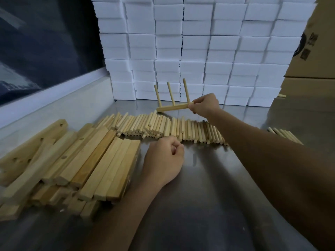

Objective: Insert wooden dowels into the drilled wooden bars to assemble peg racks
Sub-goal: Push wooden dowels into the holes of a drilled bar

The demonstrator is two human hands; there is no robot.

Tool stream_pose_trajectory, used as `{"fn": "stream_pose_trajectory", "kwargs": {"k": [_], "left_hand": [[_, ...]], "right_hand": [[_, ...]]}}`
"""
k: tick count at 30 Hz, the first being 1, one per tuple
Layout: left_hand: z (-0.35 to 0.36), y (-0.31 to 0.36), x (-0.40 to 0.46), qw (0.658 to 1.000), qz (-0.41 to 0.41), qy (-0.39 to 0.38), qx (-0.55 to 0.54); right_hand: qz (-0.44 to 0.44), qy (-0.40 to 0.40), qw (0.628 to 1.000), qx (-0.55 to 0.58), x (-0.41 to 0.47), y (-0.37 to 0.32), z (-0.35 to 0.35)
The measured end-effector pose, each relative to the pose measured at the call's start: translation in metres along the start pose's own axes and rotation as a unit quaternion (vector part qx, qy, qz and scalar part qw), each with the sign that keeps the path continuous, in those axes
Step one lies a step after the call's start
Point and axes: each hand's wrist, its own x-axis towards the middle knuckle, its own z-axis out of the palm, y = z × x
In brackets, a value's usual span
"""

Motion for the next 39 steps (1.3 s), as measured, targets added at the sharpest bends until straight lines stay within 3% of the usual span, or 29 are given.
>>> {"fn": "stream_pose_trajectory", "kwargs": {"k": [3,6,13,39], "left_hand": [[0.003,0.001,0.003,1.000,-0.025,0.005,0.013],[0.003,0.000,0.005,0.998,-0.053,0.022,-0.040],[0.005,-0.002,0.007,0.994,-0.061,0.050,-0.076],[0.009,-0.002,0.006,0.996,-0.053,0.045,-0.061]], "right_hand": [[0.001,-0.028,0.998,-0.052,0.019,0.002,0.014],[-0.007,-0.039,0.994,-0.097,0.033,0.004,0.029],[-0.022,-0.048,0.984,-0.171,0.057,0.006,0.052],[-0.004,-0.062,0.980,-0.189,0.068,-0.008,0.071]]}}
